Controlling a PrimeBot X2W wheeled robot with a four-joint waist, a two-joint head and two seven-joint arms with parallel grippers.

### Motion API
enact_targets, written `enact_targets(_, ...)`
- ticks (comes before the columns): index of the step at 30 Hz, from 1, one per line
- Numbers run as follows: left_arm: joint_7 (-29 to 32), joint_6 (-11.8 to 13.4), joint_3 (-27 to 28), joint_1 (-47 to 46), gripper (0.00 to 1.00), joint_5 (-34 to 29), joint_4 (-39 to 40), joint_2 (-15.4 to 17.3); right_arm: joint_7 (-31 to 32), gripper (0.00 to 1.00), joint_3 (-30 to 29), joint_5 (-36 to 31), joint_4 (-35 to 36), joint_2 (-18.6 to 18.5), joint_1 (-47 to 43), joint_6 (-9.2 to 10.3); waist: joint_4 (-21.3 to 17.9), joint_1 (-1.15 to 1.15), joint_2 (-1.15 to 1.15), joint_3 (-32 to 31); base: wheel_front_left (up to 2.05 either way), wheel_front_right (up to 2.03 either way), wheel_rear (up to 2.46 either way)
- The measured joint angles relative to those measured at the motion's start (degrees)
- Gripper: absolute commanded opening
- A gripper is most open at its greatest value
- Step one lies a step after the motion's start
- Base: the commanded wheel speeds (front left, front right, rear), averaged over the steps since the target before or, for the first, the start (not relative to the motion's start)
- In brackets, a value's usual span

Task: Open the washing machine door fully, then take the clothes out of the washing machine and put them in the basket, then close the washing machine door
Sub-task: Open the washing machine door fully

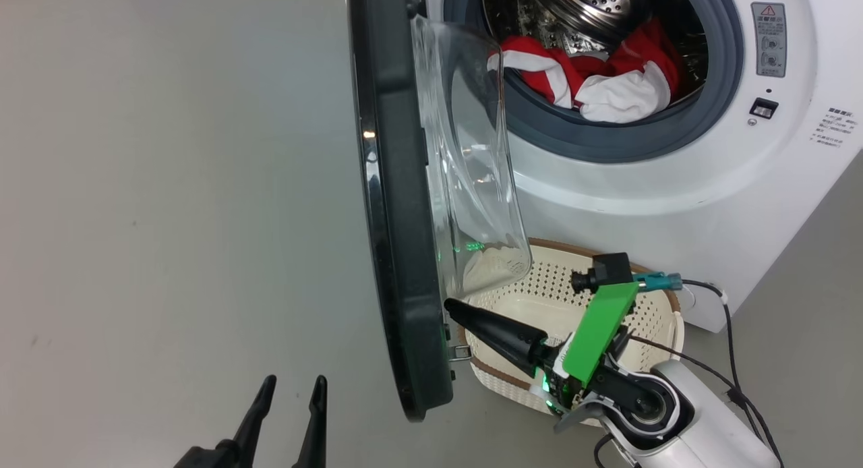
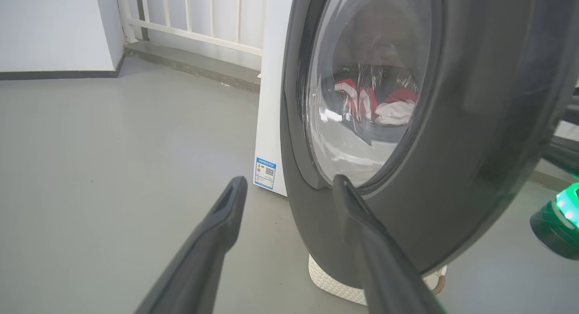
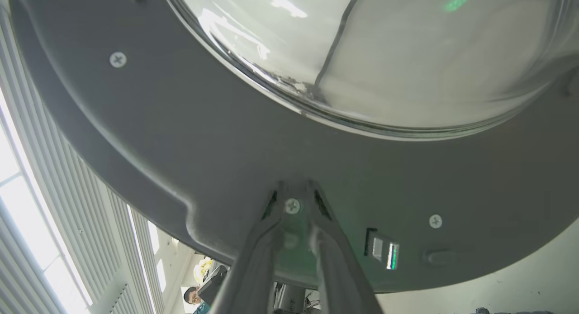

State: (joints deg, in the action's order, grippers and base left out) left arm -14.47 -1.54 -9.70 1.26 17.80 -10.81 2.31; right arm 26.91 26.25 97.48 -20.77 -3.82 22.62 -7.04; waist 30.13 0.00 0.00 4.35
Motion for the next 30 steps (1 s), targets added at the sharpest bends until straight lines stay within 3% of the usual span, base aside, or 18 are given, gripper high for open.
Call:
enact_targets(17,0.0,-1.0,0.1,-0.1,1.00,-0.2,-1.9,0.1,-3.0,1.00,-6.2,-4.8,-1.3,-1.6,-11.1,0.00,-1.5,0.00,0.00,-1.2,0.00,0.00,0.00)
enact_targets(30,0.0,-1.1,1.3,-0.2,1.00,-0.3,-1.9,0.1,-10.0,1.00,-8.8,-9.4,-1.4,-5.4,-17.4,-0.01,-3.2,0.00,0.00,-0.8,0.00,0.00,0.00)
